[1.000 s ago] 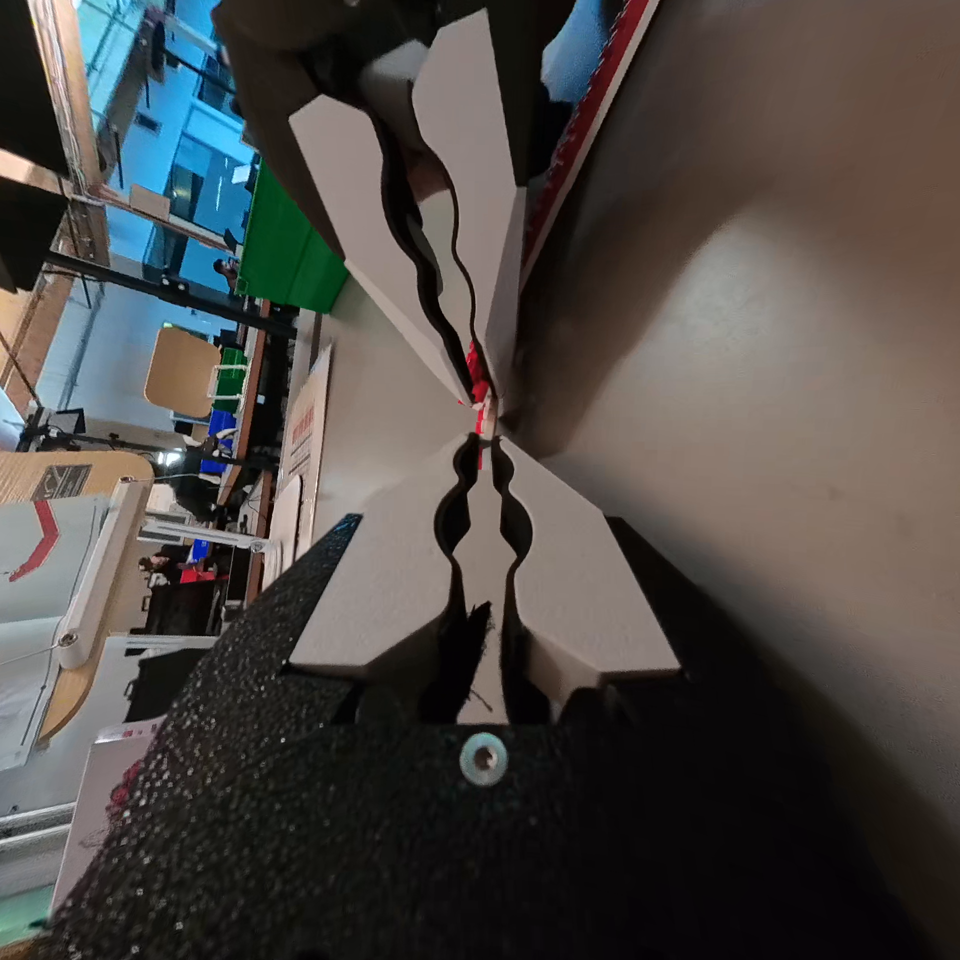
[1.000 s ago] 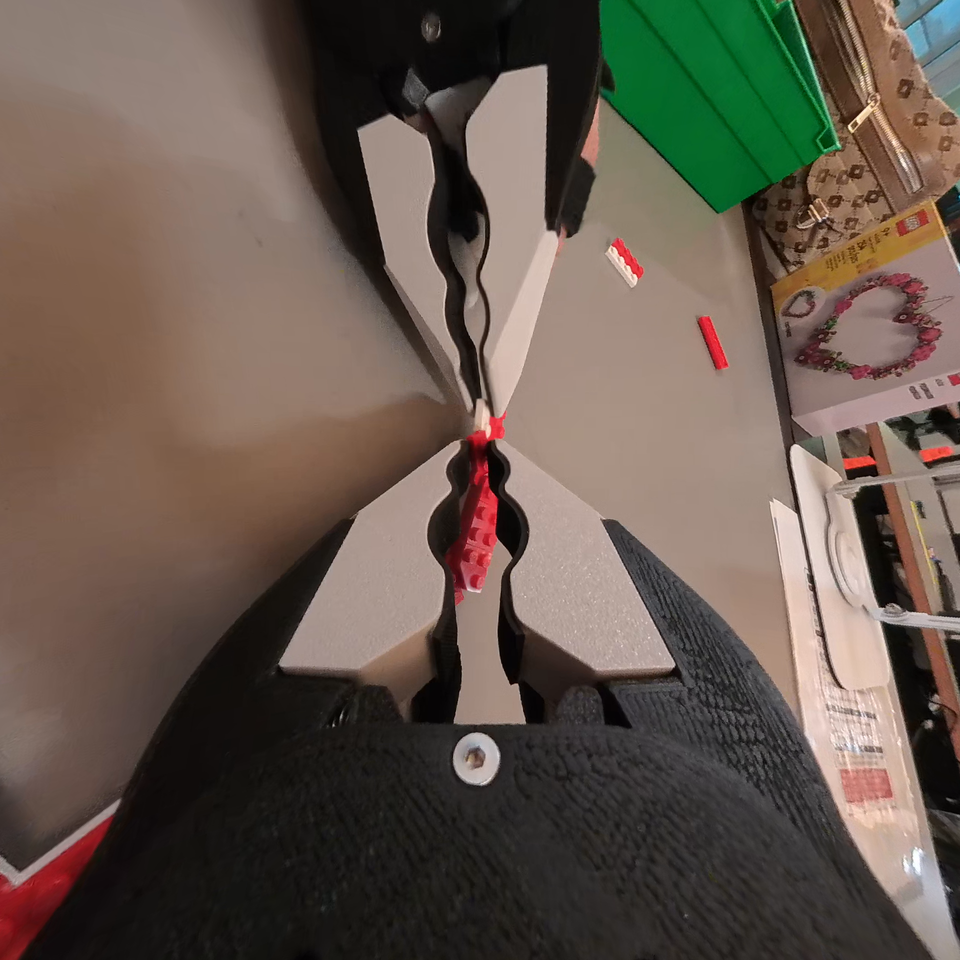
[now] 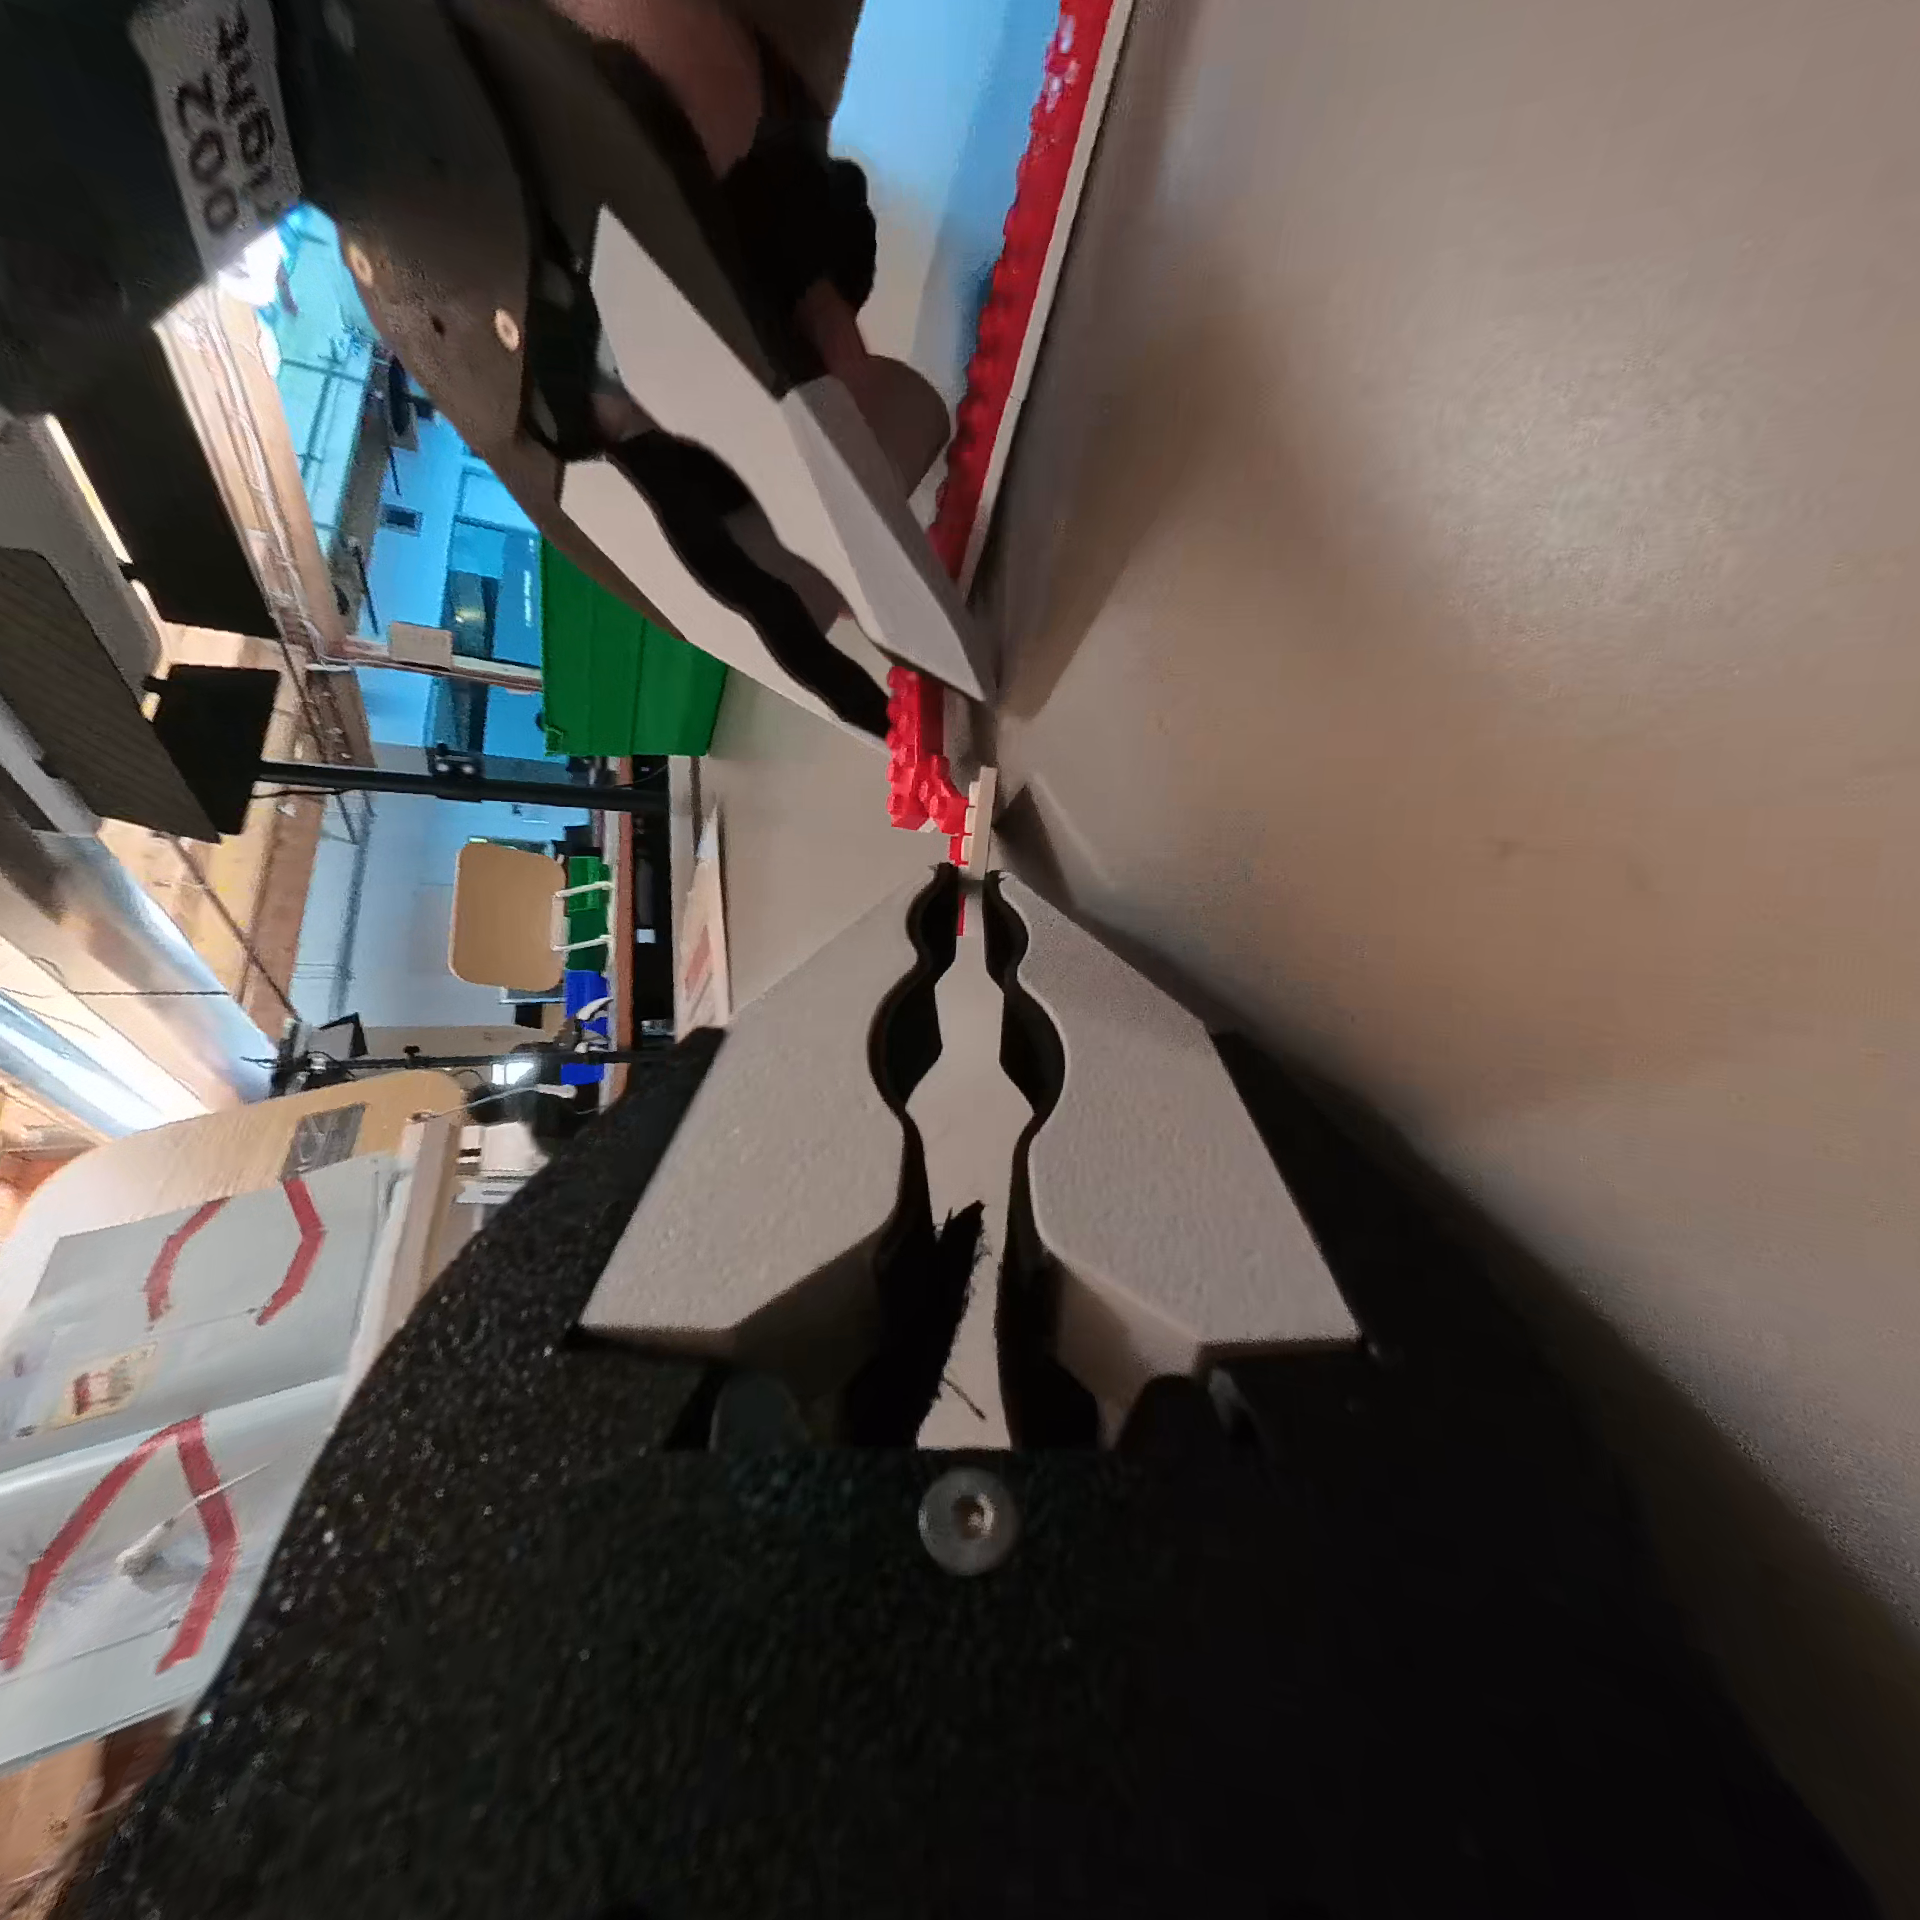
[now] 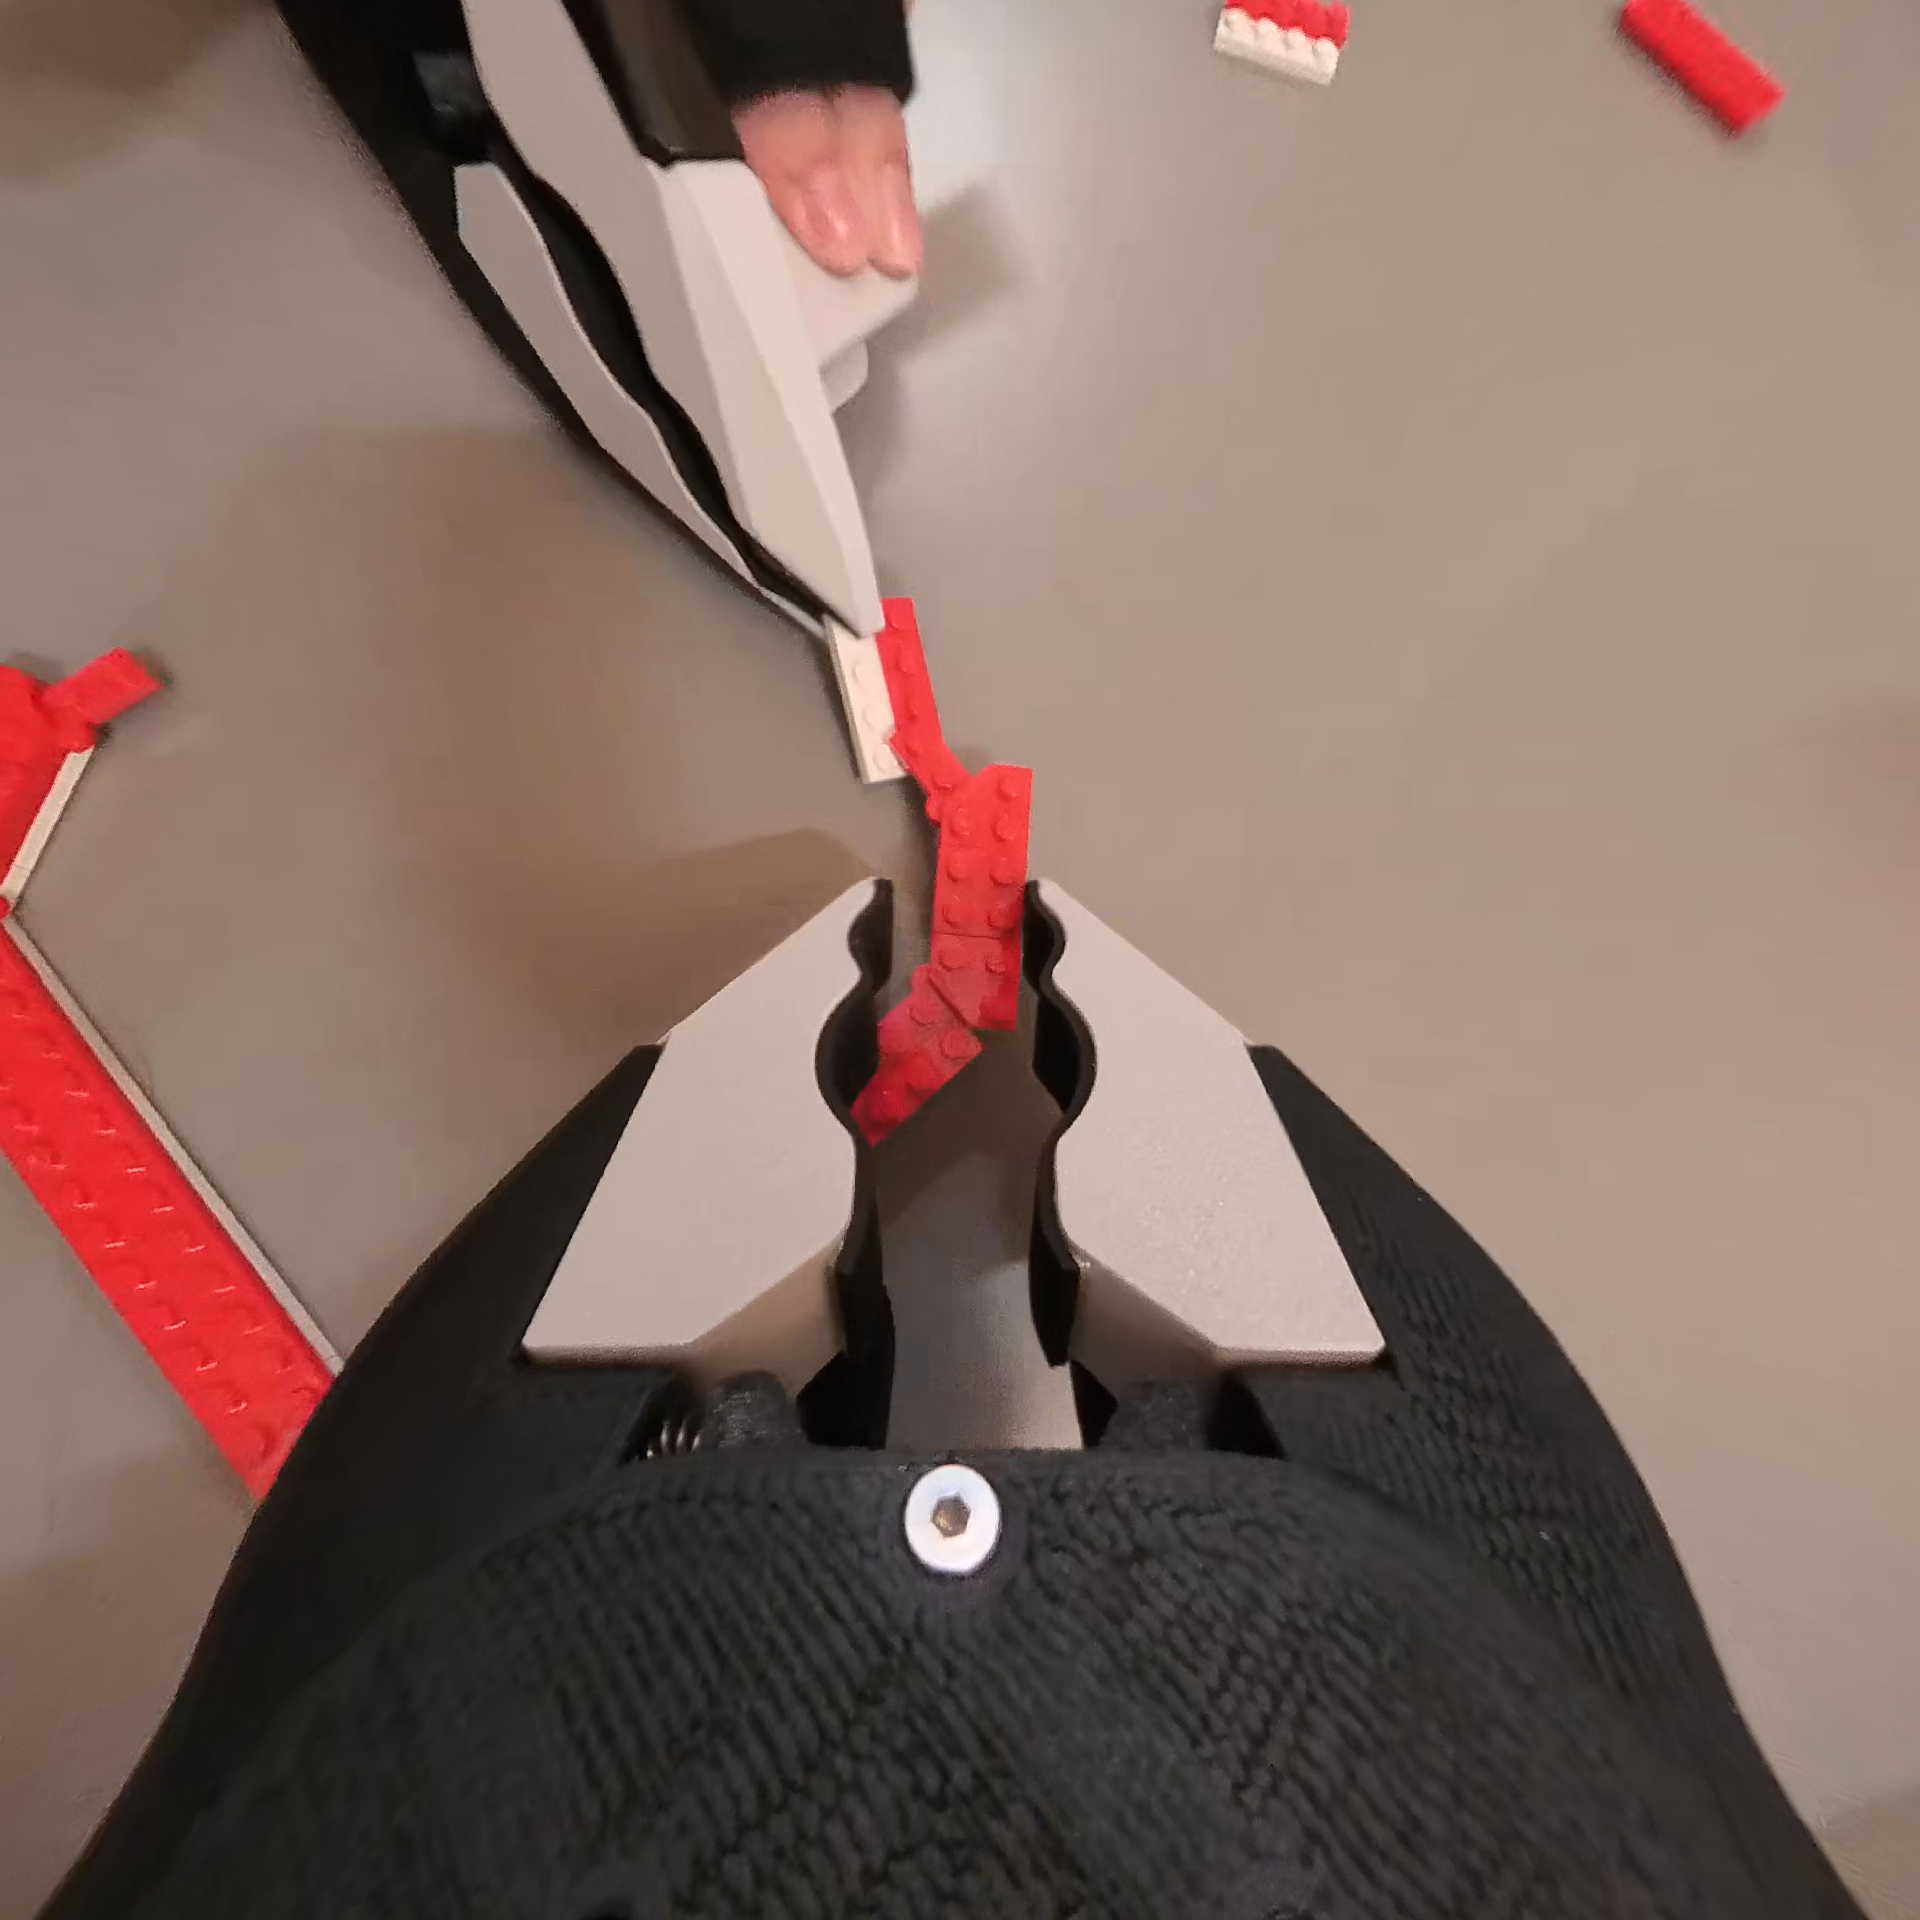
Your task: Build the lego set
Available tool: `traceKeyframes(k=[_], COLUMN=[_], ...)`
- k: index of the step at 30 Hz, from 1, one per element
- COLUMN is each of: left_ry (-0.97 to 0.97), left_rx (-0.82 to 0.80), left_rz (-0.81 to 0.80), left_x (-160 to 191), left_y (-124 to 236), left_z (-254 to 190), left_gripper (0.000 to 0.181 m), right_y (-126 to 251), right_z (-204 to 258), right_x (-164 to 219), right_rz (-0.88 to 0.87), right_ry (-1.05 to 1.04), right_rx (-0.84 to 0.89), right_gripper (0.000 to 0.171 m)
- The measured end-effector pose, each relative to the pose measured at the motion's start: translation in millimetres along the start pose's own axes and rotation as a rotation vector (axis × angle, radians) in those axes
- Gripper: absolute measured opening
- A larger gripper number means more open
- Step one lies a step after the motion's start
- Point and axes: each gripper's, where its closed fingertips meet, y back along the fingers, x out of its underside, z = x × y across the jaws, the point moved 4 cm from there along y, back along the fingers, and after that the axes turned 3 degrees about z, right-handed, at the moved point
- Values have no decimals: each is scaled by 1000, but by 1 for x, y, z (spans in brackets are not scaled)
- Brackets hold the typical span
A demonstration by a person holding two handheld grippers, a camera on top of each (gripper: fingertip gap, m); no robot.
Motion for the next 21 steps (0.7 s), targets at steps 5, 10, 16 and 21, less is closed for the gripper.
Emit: traceKeyframes(k=[5,10,16,21], left_ry=[-126,-124,-122,-157], left_rx=[-78,-150,-181,-166], left_rz=[41,61,86,83], left_x=[-4,-2,5,7], left_y=[0,2,1,0], left_z=[-1,9,14,11], left_gripper=[3,2,2,2], right_y=[-2,1,-3,-6], right_z=[-2,-2,-3,-3], right_x=[-2,-3,-3,-6], right_rz=[-2,-100,-150,-103], right_ry=[-149,-441,-597,-601], right_rx=[-40,-111,-105,-55], right_gripper=[16,15,15,15])
